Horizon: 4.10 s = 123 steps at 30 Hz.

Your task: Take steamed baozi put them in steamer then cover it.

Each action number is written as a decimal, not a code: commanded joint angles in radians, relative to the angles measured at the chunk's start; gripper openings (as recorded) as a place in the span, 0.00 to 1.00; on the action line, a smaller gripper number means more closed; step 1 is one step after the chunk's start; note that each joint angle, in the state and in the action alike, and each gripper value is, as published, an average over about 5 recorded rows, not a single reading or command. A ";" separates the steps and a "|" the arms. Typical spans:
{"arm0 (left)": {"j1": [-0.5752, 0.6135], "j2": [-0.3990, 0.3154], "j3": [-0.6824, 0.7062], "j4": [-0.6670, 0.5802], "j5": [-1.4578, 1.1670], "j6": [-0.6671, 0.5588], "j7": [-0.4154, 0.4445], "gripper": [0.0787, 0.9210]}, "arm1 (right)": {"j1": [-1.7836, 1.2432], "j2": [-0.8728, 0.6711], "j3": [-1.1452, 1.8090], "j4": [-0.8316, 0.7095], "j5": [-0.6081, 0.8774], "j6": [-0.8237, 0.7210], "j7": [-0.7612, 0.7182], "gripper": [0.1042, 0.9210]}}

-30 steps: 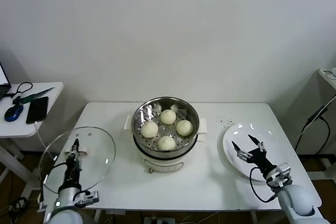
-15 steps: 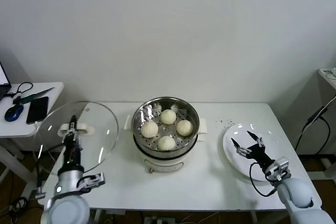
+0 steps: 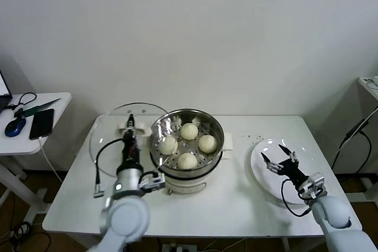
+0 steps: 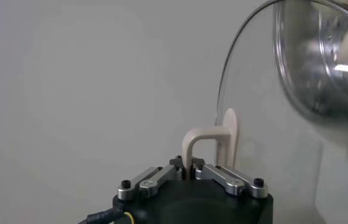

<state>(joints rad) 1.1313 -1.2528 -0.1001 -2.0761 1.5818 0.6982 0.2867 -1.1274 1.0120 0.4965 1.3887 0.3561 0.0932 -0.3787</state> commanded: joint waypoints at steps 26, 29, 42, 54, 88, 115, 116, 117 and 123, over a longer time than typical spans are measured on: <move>-0.240 -0.301 0.253 0.411 0.066 0.087 0.020 0.09 | -0.006 -0.001 0.017 -0.024 -0.017 0.018 -0.015 0.88; -0.250 -0.301 0.244 0.424 0.064 0.087 0.020 0.09 | -0.007 -0.002 0.018 -0.025 -0.017 0.019 -0.017 0.88; -0.253 -0.293 0.211 0.433 0.041 0.087 -0.007 0.09 | -0.011 0.001 0.022 -0.027 -0.029 0.025 -0.025 0.88; -0.254 -0.289 0.215 0.432 0.028 0.087 -0.001 0.09 | -0.011 0.004 0.025 -0.030 -0.036 0.028 -0.032 0.88; -0.210 -0.174 0.220 0.250 -0.033 0.087 0.049 0.43 | 0.001 0.006 0.025 -0.038 -0.049 0.026 -0.042 0.88; 0.071 -0.006 -0.066 -0.037 -0.688 -0.199 -0.300 0.88 | 0.029 0.018 0.022 -0.017 -0.006 -0.014 -0.012 0.88; 0.083 -0.002 -0.091 -0.042 -0.730 -0.225 -0.319 0.88 | 0.029 0.019 0.022 -0.013 -0.005 -0.015 -0.009 0.88; 0.097 0.000 -0.123 -0.046 -0.775 -0.251 -0.339 0.88 | 0.028 0.020 0.023 -0.007 -0.005 -0.015 -0.006 0.88; 0.198 -0.022 -0.331 -0.050 -1.077 -0.421 -0.406 0.88 | 0.024 0.026 0.026 0.021 -0.014 -0.016 0.012 0.88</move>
<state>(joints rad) 1.1650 -1.2850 -0.1298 -2.0738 1.0255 0.6444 0.0531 -1.1010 1.0349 0.5191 1.3822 0.3339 0.0798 -0.3867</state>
